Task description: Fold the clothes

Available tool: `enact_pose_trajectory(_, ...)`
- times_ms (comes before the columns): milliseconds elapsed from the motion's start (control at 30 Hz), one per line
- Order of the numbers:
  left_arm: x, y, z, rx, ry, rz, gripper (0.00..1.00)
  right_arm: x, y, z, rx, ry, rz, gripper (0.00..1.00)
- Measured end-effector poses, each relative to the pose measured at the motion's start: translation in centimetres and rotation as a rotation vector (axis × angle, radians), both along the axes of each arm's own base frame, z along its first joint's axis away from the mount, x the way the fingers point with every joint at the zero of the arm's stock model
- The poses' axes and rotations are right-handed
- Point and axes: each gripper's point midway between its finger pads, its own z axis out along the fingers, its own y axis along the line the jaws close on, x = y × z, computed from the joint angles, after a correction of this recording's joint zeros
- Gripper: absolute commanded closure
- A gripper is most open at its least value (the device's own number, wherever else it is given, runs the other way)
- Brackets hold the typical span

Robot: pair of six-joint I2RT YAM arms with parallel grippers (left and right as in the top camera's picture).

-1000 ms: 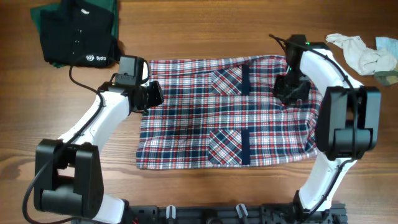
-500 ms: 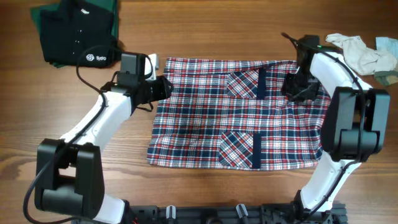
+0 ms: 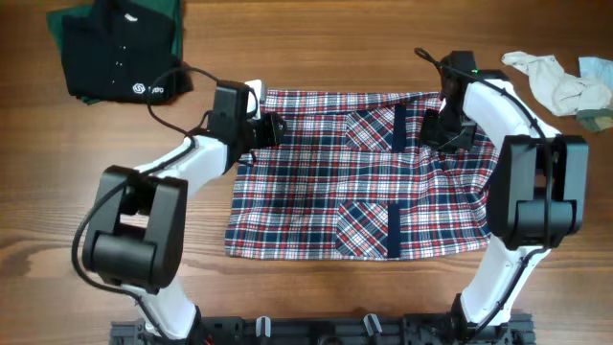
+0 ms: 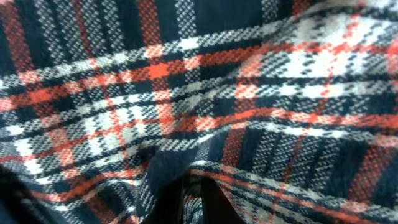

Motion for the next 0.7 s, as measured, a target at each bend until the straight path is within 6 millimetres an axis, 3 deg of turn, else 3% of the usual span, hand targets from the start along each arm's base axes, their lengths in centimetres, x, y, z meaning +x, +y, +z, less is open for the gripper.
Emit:
enact_pose_trajectory(100, 0.7, -0.2, 0.1, -0.009, -0.029, 0.004, 0.53, -0.6, -0.3, 0.1, -0.037, 0.024, -0.005, 0.82)
enact_pose_trajectory(133, 1.2, -0.3, 0.5, -0.015, -0.055, 0.007, 0.53, -0.7, -0.4, 0.1, -0.043, 0.028, -0.009, 0.73)
enact_pose_trajectory(167, 1.6, -0.3, 0.9, -0.021, -0.078, 0.007, 0.53, -0.8, -0.5, 0.1, -0.05, 0.031, -0.013, 0.59)
enact_pose_trajectory(267, 2.2, -0.5, 1.5, -0.03, -0.112, 0.008, 0.53, -1.2, -1.1, 0.3, -0.08, 0.047, -0.022, 0.31)
enact_pose_trajectory(300, 2.3, -0.5, 1.6, -0.032, -0.12, 0.008, 0.52, -1.4, -1.2, 0.3, -0.087, 0.054, -0.024, 0.01)
enact_pose_trajectory(400, 2.6, -0.2, 1.1, -0.031, -0.109, 0.045, 0.45, -1.9, -1.5, 0.6, -0.094, 0.069, -0.031, 0.0)
enact_pose_trajectory(500, 2.7, 0.8, -0.7, -0.011, -0.065, 0.124, 0.41, -2.1, -1.5, 0.7, -0.094, 0.072, -0.062, 0.0)
enact_pose_trajectory(700, 4.6, 3.2, 0.1, -0.017, -0.078, 0.243, 0.4, -1.9, -1.1, 1.5, -0.073, 0.047, -0.093, 0.0)
